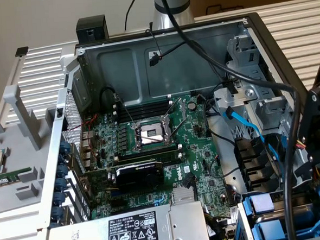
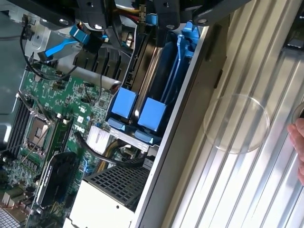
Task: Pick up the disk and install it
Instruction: 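Insert the first disk wire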
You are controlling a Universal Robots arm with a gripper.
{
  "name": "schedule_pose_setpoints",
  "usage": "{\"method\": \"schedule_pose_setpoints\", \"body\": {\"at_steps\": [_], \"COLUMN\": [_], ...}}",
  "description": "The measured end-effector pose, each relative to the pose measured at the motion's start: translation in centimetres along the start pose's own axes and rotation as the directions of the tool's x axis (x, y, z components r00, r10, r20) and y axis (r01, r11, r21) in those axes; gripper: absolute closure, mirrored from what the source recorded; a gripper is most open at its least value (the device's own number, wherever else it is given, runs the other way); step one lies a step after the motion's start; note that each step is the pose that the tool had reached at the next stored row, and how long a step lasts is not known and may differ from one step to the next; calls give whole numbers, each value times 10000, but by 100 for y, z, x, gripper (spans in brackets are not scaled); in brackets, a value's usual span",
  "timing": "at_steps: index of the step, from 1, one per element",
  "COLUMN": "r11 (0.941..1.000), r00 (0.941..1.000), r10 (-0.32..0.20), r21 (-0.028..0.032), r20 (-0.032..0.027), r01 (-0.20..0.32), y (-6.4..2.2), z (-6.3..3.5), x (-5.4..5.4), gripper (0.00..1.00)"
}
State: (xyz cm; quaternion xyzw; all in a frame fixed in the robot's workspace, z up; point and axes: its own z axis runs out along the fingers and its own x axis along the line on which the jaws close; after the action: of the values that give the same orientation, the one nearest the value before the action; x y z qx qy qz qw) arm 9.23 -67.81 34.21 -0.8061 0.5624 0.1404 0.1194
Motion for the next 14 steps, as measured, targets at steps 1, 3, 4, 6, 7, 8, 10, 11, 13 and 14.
{"method": "schedule_pose_setpoints", "body": {"at_steps": [1,3,4,6,7,8,10,11,13,14], "r11": [10000,10000,10000,10000,10000,10000,10000,10000,10000,10000], "r00": [10000,10000,10000,9999,9999,9999,9999,9999,9998,9998], "r10": [0,11,14,14,13,12,12,11,9,9], "r21": [-13,-47,-51,-56,-52,-47,-46,-44,-37,-35], "r20": [34,74,81,110,125,142,151,157,180,185], "r01": [0,-10,-13,-13,-12,-11,-11,-11,-8,-8], "y": [1,5,7,7,7,8,9,9,9,9], "z": [-3,-7,-9,-7,-6,-6,-7,-6,-2,0], "x": [8,19,23,27,28,30,32,33,35,36], "gripper": [58,58,58,58,58,58,58,58,58,58]}}
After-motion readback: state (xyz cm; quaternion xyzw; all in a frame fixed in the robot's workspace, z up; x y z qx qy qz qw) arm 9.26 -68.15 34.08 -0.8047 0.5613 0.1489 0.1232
